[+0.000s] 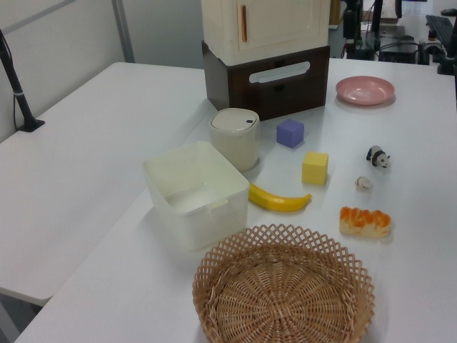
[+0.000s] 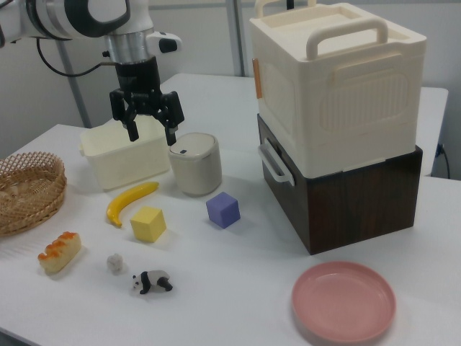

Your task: Put the bread in the basket

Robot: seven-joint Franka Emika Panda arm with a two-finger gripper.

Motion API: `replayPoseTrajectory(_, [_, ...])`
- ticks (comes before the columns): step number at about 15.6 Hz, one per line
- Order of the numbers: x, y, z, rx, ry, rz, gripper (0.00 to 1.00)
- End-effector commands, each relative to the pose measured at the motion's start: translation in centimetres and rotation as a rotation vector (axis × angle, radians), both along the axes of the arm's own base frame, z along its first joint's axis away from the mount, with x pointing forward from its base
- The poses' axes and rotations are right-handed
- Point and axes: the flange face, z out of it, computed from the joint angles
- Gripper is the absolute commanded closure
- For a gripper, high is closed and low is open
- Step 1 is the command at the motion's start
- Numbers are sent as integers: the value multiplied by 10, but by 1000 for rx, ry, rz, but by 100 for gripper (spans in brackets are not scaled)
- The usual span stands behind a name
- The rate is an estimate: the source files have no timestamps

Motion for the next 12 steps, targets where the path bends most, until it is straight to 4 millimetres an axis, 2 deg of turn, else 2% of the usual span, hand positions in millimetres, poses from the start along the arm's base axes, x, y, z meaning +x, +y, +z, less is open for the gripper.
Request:
replayPoseTrajectory(1, [-5,-11,2,-12,11,-35,0])
replayPoseTrajectory(12, [-5,-12,2,-23,11,-27,0])
